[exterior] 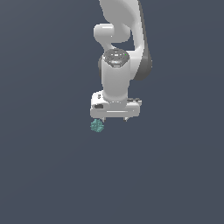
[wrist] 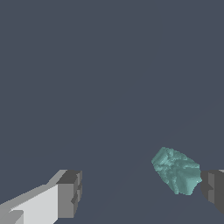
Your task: Pick up the object and move it to a goal position.
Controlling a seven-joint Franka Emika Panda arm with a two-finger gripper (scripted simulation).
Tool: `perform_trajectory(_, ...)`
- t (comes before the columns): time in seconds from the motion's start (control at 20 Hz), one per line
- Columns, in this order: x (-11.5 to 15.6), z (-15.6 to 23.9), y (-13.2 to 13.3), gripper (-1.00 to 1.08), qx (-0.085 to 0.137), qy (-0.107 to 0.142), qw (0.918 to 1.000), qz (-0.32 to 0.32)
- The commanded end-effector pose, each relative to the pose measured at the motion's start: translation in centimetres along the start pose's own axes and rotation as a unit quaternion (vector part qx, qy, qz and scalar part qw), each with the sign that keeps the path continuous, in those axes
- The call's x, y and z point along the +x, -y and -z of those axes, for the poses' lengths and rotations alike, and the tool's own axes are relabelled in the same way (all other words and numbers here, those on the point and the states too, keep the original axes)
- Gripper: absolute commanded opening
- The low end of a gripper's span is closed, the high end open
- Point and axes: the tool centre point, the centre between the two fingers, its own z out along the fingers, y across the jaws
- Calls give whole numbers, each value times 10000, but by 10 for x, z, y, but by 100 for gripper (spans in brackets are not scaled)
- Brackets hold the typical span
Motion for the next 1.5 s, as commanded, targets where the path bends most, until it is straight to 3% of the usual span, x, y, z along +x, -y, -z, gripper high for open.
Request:
perform_trajectory(0.0, 0, 0, 0, 100, 0, 0, 10000, 0)
perform_trajectory(0.75, -1, 6, -1, 100, -41, -15, 9999, 151)
perform_trajectory(1.15, -10, -14, -19, 100, -10, 2, 9985, -541)
perform_trajectory(1.45, -23, -40, -44, 100, 8, 23, 9889, -1483)
